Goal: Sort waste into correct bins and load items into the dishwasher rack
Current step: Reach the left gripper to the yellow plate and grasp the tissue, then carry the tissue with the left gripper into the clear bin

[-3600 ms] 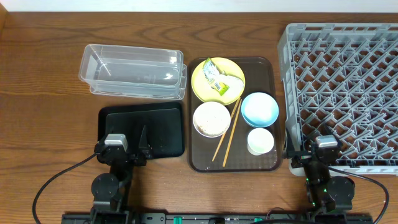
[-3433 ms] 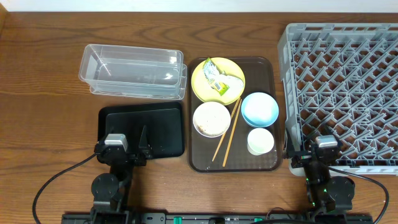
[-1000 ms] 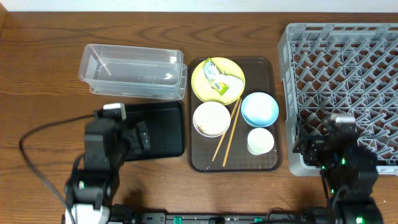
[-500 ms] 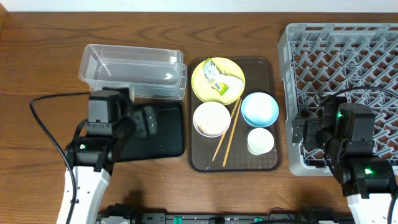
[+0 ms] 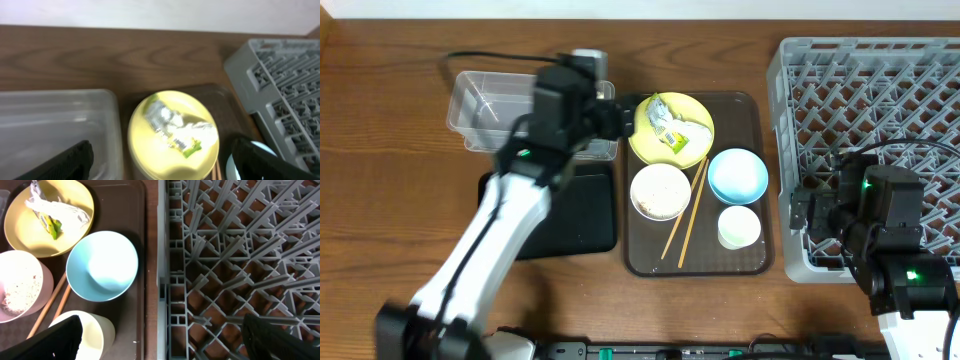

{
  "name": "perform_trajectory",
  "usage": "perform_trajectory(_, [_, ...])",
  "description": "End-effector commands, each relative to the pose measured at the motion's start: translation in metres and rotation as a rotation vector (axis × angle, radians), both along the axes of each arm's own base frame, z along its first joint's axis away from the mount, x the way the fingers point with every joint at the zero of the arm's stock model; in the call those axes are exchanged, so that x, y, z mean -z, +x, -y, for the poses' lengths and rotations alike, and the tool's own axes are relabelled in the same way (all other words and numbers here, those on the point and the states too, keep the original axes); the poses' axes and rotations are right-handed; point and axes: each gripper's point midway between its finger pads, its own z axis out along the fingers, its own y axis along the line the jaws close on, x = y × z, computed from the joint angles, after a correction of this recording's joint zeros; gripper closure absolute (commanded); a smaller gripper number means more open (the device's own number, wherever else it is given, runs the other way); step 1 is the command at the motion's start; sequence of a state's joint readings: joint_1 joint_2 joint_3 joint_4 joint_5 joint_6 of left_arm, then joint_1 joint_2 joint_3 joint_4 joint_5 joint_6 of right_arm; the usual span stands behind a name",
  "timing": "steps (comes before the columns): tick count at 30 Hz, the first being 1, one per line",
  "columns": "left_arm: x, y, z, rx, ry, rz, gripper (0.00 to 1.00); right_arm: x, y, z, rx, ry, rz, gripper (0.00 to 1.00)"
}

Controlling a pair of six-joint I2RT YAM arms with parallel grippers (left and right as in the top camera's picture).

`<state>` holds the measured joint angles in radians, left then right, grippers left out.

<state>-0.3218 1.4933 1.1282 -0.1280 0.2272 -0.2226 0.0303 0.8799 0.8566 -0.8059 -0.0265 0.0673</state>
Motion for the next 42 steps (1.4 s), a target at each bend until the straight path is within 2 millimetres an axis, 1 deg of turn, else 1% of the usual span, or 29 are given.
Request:
perform_trajectory(1, [0.03,0.009,0.027,0.017,-0.019,-0.054,0.1,-0.01,0.003,0.002,0.004,0.0,0.025,0.01])
perform_trajectory(4, [0.057,0.014,0.051,0.06,-0.009,-0.072,0.11,-0.01,0.003,0.002,0.004,0.0,0.026,0.01])
perform_trajectory(8, [0.087,0.021,0.075,0.097,-0.008,-0.073,0.12,-0.01,0.003,0.002,0.004,0.0,0.026,0.01])
perform_trajectory(12, [0.113,0.026,0.085,0.109,0.001,-0.088,0.12,-0.01,0.003,0.002,0.003,0.0,0.025,0.01])
perform_trajectory(16, [0.136,0.03,0.079,0.055,0.028,-0.123,0.13,-0.01,0.003,0.002,0.003,0.0,0.025,0.01])
perform_trajectory(20, [0.148,0.032,0.079,0.054,0.034,-0.129,0.13,-0.01,0.003,0.002,0.003,0.0,0.025,0.01])
perform_trajectory(22, [0.148,0.036,0.082,0.056,0.025,-0.111,0.16,-0.01,0.003,0.002,0.004,0.001,0.025,0.01])
perform_trajectory(25, [0.148,0.039,0.088,0.063,0.014,-0.088,0.24,-0.01,0.003,0.002,0.004,0.001,0.025,0.01])
perform_trajectory(27, [0.152,0.037,0.091,0.069,0.017,-0.093,0.26,-0.01,0.003,0.002,0.004,0.001,0.025,0.01])
perform_trajectory(31, [0.165,0.033,0.097,0.083,0.028,-0.114,0.26,-0.01,0.003,0.002,0.004,0.001,0.025,0.01])
perform_trajectory(33, [0.167,0.03,0.1,0.091,0.03,-0.118,0.27,-0.01,0.003,0.002,0.004,0.001,0.025,0.01])
perform_trajectory(34, [0.167,0.03,0.101,0.093,0.031,-0.118,0.3,-0.01,0.003,0.002,0.003,0.001,0.025,0.01])
perform_trajectory(36, [0.167,0.029,0.103,0.097,0.03,-0.118,0.43,-0.01,0.003,0.002,0.003,0.001,0.025,0.01])
perform_trajectory(38, [0.167,0.028,0.103,0.098,0.031,-0.119,0.62,-0.01,0.003,0.002,0.003,0.001,0.025,0.01])
perform_trajectory(40, [0.166,0.028,0.103,0.099,0.029,-0.117,0.77,-0.01,0.003,0.002,0.003,0.001,0.025,0.01])
perform_trajectory(41, [0.163,0.028,0.104,0.102,0.025,-0.113,0.81,-0.01,0.003,0.002,0.004,0.001,0.025,0.01])
perform_trajectory(42, [0.16,0.028,0.104,0.102,0.022,-0.109,0.91,-0.01,0.003,0.002,0.003,0.001,0.024,0.01])
